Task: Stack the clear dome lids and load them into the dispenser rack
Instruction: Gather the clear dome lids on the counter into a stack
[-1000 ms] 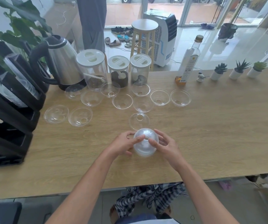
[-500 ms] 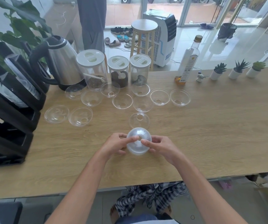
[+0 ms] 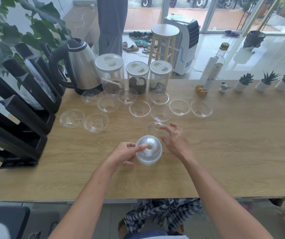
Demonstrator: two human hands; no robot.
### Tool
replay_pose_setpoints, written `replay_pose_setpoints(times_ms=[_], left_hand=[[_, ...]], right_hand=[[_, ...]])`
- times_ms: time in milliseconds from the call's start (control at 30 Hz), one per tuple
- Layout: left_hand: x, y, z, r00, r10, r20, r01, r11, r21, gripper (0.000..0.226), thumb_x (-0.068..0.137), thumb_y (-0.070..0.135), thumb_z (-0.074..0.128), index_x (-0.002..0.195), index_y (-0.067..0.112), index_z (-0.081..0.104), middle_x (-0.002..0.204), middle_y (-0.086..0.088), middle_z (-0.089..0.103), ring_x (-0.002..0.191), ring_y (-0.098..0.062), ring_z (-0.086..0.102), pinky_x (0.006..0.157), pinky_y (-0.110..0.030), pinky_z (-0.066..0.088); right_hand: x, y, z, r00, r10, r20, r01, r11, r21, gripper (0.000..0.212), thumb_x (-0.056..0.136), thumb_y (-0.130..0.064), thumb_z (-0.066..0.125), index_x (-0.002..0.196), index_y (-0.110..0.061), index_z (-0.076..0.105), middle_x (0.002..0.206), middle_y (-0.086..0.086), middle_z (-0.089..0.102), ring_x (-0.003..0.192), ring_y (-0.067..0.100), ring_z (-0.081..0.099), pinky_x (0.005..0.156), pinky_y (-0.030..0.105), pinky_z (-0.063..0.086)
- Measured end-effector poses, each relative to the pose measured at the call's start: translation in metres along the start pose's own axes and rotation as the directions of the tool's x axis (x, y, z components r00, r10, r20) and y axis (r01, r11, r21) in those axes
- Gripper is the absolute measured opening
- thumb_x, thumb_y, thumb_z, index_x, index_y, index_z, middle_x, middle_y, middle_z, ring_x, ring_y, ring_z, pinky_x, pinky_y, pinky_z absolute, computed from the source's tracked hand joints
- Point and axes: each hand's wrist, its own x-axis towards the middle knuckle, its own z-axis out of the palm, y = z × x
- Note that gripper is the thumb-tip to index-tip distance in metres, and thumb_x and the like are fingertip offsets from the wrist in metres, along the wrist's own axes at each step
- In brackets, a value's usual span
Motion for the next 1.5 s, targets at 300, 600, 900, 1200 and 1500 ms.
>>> replay_pose_setpoints(times_ms=[300,600,900,1200,1500], left_hand=[[0.002,0.0,-0.003,0.999,-0.021,-0.031,0.021,0.999,-0.03,0.072,0.076,0.075,0.067,0.123,0.02,0.066,0.125,-0.001,0.067,0.116,-0.018,0.064,0.085,-0.041,0.063],[0.004,0.004,-0.013,0.99,-0.013,-0.14,-0.002,0.994,-0.109,0.067,0.094,0.063,0.054,0.135,0.011,0.058,0.126,-0.009,0.06,0.111,-0.023,0.063,0.092,-0.044,0.059],[-0.002,0.005,-0.008,0.995,-0.057,-0.087,0.047,0.993,-0.106,0.064,0.09,0.066,0.058,0.131,0.017,0.061,0.125,-0.009,0.062,0.112,-0.025,0.063,0.086,-0.044,0.061],[0.0,0.003,0.003,0.999,-0.046,-0.015,0.045,0.998,-0.051,0.059,0.083,0.06,0.073,0.126,0.021,0.064,0.116,0.003,0.072,0.107,-0.015,0.068,0.091,-0.044,0.06],[0.007,-0.007,0.0,1.0,-0.03,0.0,0.03,0.992,-0.119,0.096,0.057,0.067,0.087,0.133,0.013,0.062,0.114,-0.002,0.076,0.104,-0.015,0.073,0.089,-0.038,0.061]], right_hand=[[-0.041,0.028,-0.003,0.98,0.091,-0.177,-0.048,0.971,0.232,0.045,0.078,-0.03,0.089,0.108,-0.016,0.058,0.113,-0.002,0.064,0.111,0.02,0.061,0.088,0.027,0.041],[-0.072,-0.038,-0.043,0.942,-0.059,-0.331,0.188,0.908,0.373,0.076,0.069,-0.032,0.095,0.136,-0.025,0.059,0.131,-0.011,0.061,0.119,0.008,0.059,0.094,0.025,0.052],[-0.081,-0.051,0.004,0.982,-0.165,-0.087,0.18,0.962,0.206,0.074,0.07,-0.033,0.09,0.136,-0.031,0.059,0.137,-0.014,0.057,0.123,0.012,0.054,0.106,0.034,0.048],[-0.074,-0.04,0.002,0.992,0.116,0.053,-0.126,0.832,0.54,0.051,0.075,-0.057,0.084,0.123,-0.047,0.069,0.133,-0.014,0.067,0.125,0.005,0.06,0.1,0.032,0.052],[-0.071,-0.02,0.006,0.895,0.294,0.335,-0.443,0.496,0.747,0.117,0.045,-0.061,0.098,0.142,-0.012,0.055,0.128,0.01,0.071,0.113,0.02,0.072,0.101,0.042,0.058]])
